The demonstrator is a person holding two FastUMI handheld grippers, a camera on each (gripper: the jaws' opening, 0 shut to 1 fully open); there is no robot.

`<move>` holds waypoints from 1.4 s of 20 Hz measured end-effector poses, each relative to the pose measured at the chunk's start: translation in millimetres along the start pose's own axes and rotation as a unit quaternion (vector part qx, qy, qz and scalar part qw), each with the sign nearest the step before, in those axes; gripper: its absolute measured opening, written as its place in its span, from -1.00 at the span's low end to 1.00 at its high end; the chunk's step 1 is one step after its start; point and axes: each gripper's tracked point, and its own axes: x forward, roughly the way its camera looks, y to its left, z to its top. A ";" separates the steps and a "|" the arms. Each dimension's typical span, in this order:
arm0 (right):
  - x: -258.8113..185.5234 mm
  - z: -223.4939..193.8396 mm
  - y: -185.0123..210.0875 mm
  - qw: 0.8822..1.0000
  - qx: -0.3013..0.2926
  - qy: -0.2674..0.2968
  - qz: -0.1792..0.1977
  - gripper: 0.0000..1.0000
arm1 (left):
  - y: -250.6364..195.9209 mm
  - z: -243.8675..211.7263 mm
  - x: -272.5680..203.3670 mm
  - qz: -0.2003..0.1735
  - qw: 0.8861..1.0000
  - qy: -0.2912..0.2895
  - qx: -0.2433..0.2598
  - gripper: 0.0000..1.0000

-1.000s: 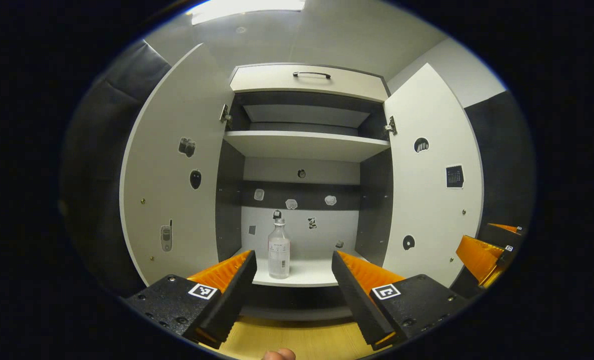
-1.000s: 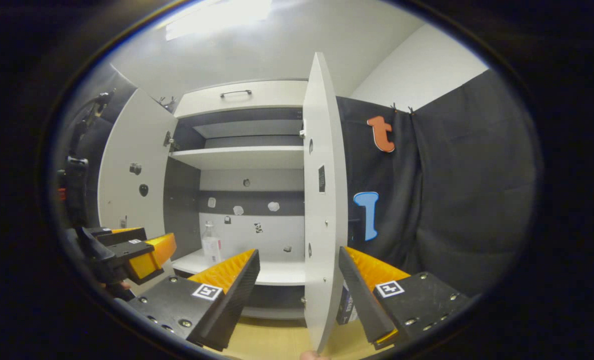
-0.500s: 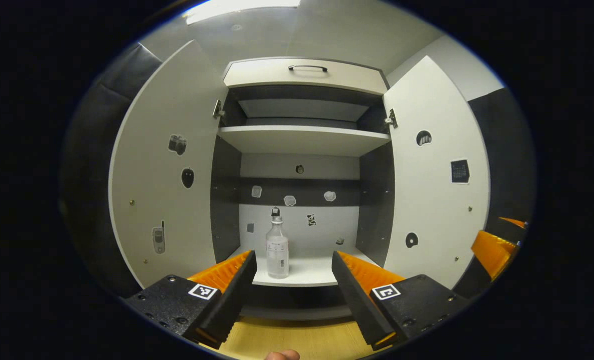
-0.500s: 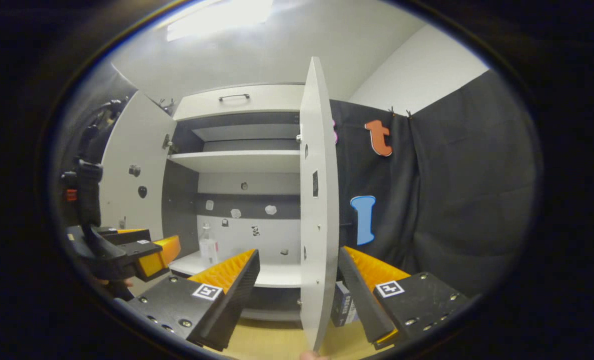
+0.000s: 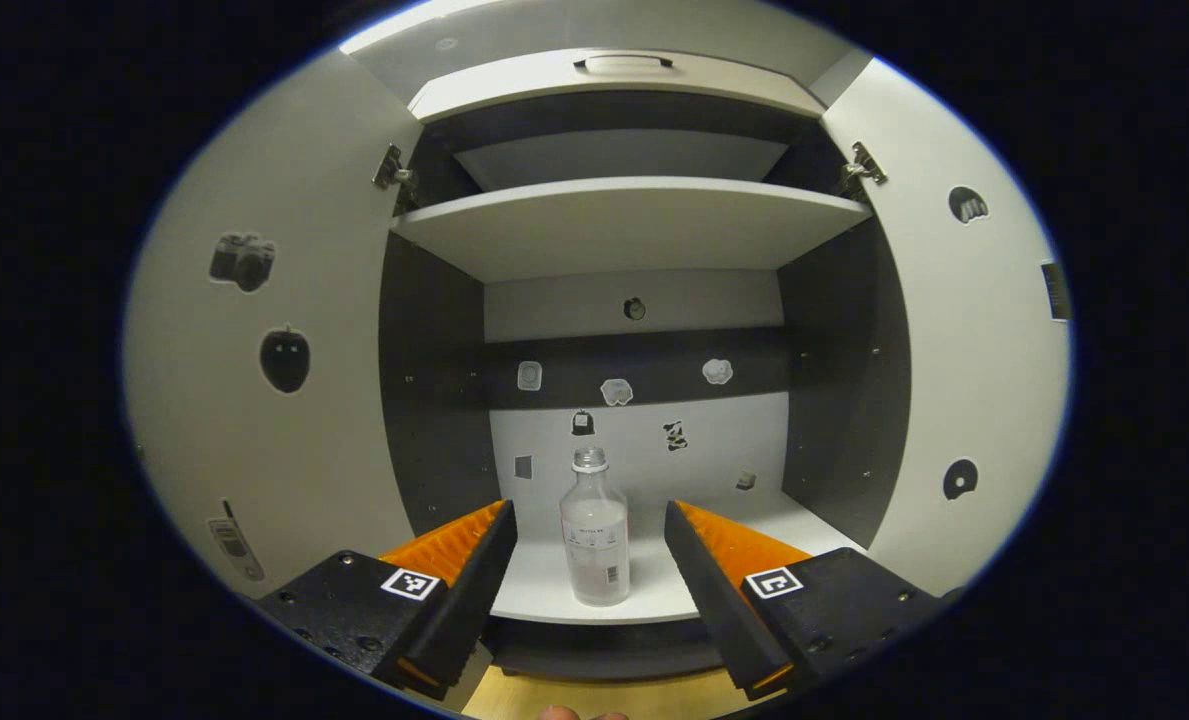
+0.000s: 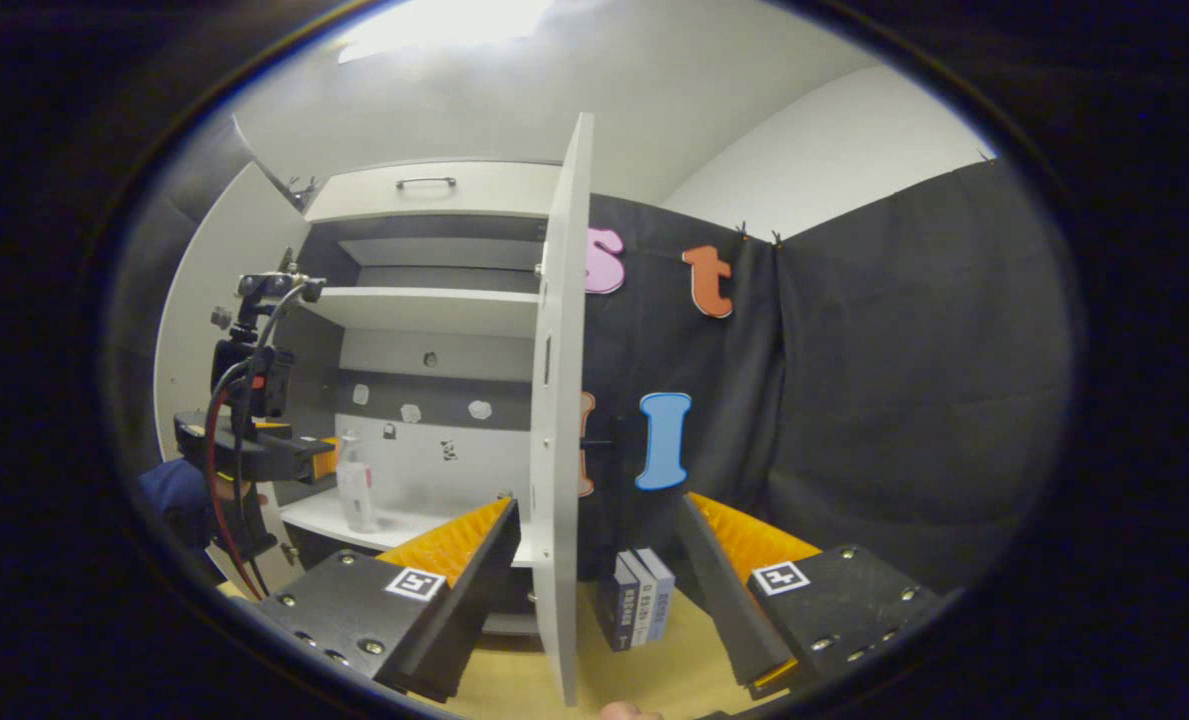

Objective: Grasp the bottle in the cabinet with the left hand and place it on the coaster, then close the right door with the right hand and the left door with the left hand.

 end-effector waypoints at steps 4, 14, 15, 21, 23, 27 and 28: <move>6.9 -6.0 -22.6 0.999 -0.016 0.008 -0.038 0.92 | 0.3 -7.3 51.4 0.004 1.000 0.018 0.002 0.91; 22.5 -24.9 -26.5 0.997 -0.033 0.026 -0.070 0.92 | 2.6 -60.1 118.9 0.009 0.995 0.097 -0.013 0.62; 23.8 -25.9 -25.6 0.997 -0.031 0.026 -0.068 0.97 | 1.0 -60.9 116.2 0.006 0.995 0.100 -0.016 0.60; 33.6 -19.8 -27.5 0.998 -0.032 0.014 -0.053 0.92 | -15.6 -52.3 67.9 -0.048 0.995 0.074 -0.036 0.59; 34.1 -17.4 -32.3 0.998 -0.032 0.010 -0.046 0.92 | -18.6 -52.0 40.3 -0.062 0.995 0.070 -0.044 0.59; 30.3 -11.9 -42.9 0.998 -0.044 -0.001 -0.033 0.92 | -21.0 -58.1 -15.6 -0.077 0.994 0.065 -0.050 0.59; 28.1 -9.8 -44.8 0.998 -0.047 -0.003 -0.029 0.92 | -21.7 -59.2 -27.6 -0.081 0.994 0.063 -0.049 0.59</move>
